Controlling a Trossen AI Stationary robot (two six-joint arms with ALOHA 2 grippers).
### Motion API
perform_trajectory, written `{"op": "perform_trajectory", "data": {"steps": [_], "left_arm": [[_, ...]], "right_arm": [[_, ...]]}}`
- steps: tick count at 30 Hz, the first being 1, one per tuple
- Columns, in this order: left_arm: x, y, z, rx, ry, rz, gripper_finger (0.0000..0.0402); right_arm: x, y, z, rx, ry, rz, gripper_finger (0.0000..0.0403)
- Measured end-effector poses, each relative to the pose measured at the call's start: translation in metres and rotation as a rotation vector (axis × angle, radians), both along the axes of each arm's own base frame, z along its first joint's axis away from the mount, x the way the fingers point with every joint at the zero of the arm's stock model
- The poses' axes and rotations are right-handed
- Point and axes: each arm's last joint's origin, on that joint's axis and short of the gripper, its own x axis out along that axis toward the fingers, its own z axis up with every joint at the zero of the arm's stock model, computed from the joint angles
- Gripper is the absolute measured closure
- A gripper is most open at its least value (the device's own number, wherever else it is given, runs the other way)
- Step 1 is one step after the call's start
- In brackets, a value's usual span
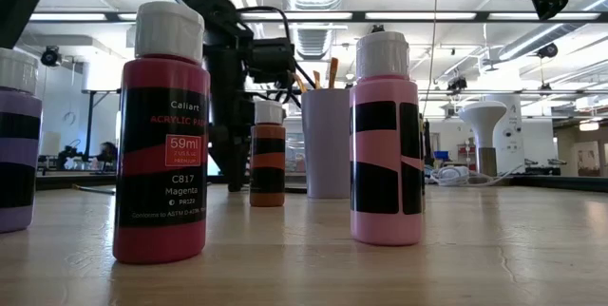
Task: Pick & Place Paint Supplies
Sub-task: Put the silver paint brush into the purple cup
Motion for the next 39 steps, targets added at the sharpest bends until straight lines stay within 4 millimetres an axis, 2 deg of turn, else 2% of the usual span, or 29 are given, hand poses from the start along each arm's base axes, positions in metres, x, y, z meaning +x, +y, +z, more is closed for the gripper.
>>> {"op": "perform_trajectory", "data": {"steps": [12, 21, 27, 34, 39], "left_arm": [[0.005, 0.002, 0.017, 0.021, 0.013, 0.035, 0.0400], [0.006, 0.001, 0.048, 0.108, 0.116, 0.077, 0.0400], [0.013, -0.010, 0.088, 0.222, 0.153, 0.070, 0.0400], [0.018, -0.029, 0.152, 0.351, 0.092, 0.071, 0.0400], [0.018, -0.051, 0.194, 0.467, 0.015, 0.039, 0.0400]], "right_arm": [[0.000, 0.000, 0.000, 0.000, 0.000, 0.000, 0.0394], [0.000, 0.000, 0.000, 0.000, 0.000, 0.000, 0.0394], [0.000, 0.000, 0.000, 0.000, 0.000, 0.000, 0.0394], [0.000, 0.000, 0.000, 0.000, 0.000, 0.000, 0.0394], [0.000, 0.000, 0.000, 0.000, 0.000, 0.000, 0.0394]]}}
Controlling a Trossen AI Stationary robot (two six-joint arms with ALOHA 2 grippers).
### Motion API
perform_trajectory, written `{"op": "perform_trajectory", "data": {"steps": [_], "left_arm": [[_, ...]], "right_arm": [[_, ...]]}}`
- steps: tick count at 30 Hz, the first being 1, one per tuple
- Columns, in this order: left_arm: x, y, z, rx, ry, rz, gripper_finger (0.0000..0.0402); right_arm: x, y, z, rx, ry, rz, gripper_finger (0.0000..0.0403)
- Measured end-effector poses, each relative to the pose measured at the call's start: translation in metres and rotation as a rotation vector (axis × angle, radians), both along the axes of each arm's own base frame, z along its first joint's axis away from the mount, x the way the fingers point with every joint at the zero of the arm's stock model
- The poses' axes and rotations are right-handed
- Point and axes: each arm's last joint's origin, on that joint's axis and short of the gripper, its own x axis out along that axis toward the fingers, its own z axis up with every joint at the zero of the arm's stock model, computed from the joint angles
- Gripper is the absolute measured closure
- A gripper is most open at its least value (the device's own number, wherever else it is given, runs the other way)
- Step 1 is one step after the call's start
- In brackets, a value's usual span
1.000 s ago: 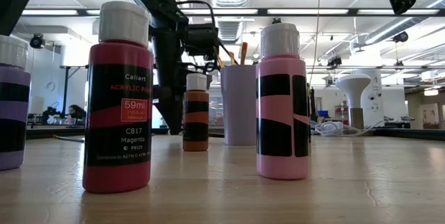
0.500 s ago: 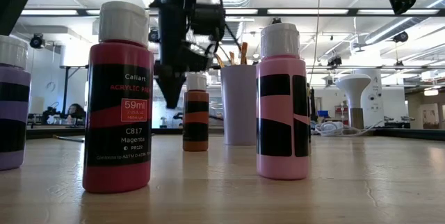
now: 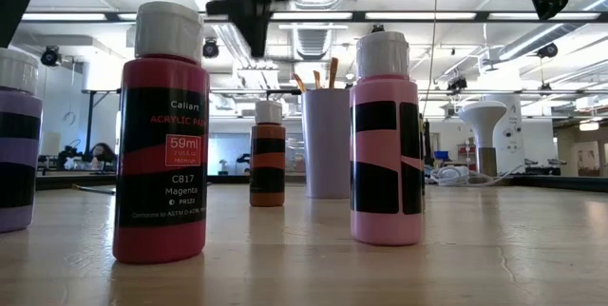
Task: Pick & Place Paint Supplies
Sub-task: Put the silver paint brush into the purple cup
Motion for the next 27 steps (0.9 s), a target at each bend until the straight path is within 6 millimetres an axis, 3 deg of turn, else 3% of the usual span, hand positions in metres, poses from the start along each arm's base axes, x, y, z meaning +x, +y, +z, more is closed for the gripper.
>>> {"op": "perform_trajectory", "data": {"steps": [5, 11, 16, 20, 25, 27], "left_arm": [[0.000, -0.030, 0.022, 0.150, 0.012, -0.152, 0.0400], [0.001, -0.063, 0.028, 0.397, 0.106, -0.305, 0.0400], [0.004, -0.086, 0.031, 0.486, 0.170, -0.477, 0.0400], [0.008, -0.099, 0.029, 0.591, 0.308, -0.645, 0.0400], [0.020, -0.104, 0.020, 0.786, 0.439, -0.654, 0.0400], [0.023, -0.104, 0.015, 0.787, 0.460, -0.680, 0.0400]], "right_arm": [[0.000, 0.000, 0.000, 0.000, 0.000, 0.000, 0.0394], [0.000, 0.000, 0.000, -0.001, 0.001, 0.000, 0.0394], [0.000, 0.000, 0.000, -0.001, 0.000, 0.000, 0.0394], [0.000, 0.000, 0.000, -0.001, 0.001, 0.000, 0.0394], [0.000, 0.000, 0.000, -0.001, 0.000, 0.000, 0.0394], [0.000, 0.000, 0.000, 0.000, 0.000, 0.000, 0.0394]]}}
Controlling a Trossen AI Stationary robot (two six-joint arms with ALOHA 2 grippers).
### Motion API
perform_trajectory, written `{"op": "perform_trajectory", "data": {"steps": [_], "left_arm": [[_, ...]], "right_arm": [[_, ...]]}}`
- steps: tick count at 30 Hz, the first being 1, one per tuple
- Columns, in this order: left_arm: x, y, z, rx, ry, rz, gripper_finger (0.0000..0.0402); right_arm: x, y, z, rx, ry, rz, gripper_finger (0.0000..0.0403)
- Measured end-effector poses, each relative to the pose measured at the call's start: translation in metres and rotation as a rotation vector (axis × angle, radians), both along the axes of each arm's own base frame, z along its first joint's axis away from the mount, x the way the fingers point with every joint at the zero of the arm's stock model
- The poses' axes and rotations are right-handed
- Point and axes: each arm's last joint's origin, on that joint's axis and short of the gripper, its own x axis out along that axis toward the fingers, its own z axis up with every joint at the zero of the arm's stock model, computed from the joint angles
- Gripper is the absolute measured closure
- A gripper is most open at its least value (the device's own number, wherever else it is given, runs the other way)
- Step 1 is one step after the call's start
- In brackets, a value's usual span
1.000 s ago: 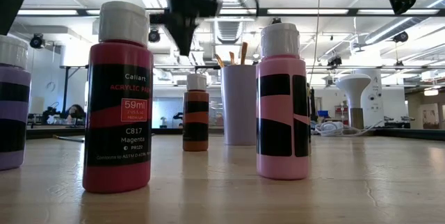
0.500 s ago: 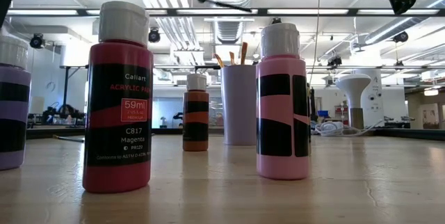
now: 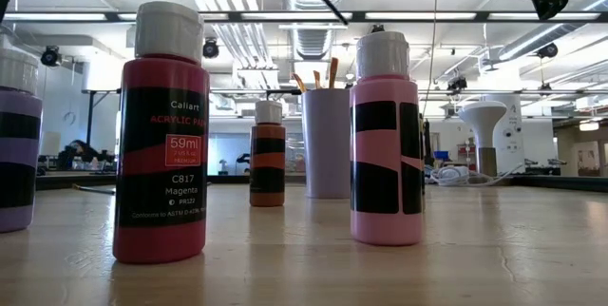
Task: Pick & Place Paint Supplies
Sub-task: Put the silver paint brush into the purple cup
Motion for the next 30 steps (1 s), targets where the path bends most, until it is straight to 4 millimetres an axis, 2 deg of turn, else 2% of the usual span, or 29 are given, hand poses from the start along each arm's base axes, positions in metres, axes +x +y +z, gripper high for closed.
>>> {"op": "perform_trajectory", "data": {"steps": [13, 30], "left_arm": [[0.006, -0.002, -0.051, 0.054, 0.168, -0.014, 0.0400], [0.017, -0.001, -0.082, 0.061, 0.202, -0.023, 0.0400]], "right_arm": [[0.000, 0.000, 0.000, 0.000, 0.000, 0.000, 0.0394], [0.000, 0.000, 0.000, -0.001, 0.000, 0.000, 0.0394]]}}
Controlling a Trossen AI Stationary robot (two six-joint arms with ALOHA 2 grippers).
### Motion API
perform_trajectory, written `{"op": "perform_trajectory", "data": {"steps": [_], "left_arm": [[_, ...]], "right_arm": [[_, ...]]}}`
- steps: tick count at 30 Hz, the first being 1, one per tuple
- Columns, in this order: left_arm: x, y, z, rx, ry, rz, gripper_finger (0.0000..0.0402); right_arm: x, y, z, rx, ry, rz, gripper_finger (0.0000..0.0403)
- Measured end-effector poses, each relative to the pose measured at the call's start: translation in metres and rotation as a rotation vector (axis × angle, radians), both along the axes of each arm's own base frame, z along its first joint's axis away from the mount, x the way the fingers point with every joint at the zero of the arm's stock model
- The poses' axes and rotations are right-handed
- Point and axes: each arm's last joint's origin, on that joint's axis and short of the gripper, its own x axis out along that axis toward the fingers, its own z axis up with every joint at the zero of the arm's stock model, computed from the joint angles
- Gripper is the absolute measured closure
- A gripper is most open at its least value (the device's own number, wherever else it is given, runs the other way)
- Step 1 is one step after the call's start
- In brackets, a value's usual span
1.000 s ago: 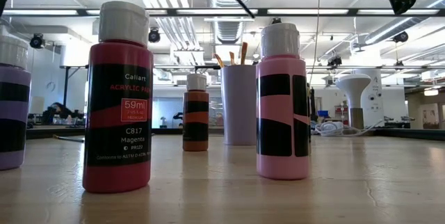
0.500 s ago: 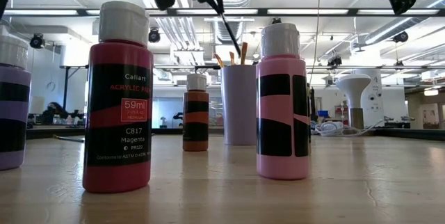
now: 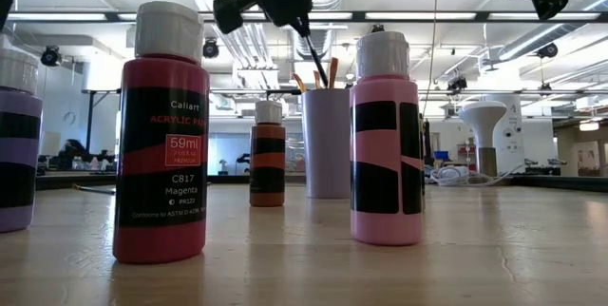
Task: Pick & Place Paint Supplies
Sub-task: Put the silver paint brush into the purple cup
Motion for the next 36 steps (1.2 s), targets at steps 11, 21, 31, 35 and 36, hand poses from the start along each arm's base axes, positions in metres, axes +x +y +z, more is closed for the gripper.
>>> {"op": "perform_trajectory", "data": {"steps": [11, 21, 31, 35, 36], "left_arm": [[0.015, -0.004, -0.025, 0.013, 0.063, -0.002, 0.0401], [0.025, -0.007, -0.044, 0.019, 0.103, -0.005, 0.0401], [0.025, -0.010, -0.045, -0.016, 0.095, -0.018, 0.0381], [0.025, -0.012, -0.046, -0.047, 0.081, -0.021, 0.0345], [0.025, -0.012, -0.046, -0.050, 0.075, -0.019, 0.0337]], "right_arm": [[0.000, 0.000, 0.000, 0.001, 0.000, 0.000, 0.0394], [0.000, 0.000, 0.000, 0.000, 0.001, 0.000, 0.0394], [0.000, 0.000, 0.000, 0.000, 0.000, 0.000, 0.0394], [0.000, 0.000, 0.000, 0.000, 0.000, 0.000, 0.0394], [0.000, 0.000, 0.000, 0.000, 0.000, 0.000, 0.0394]]}}
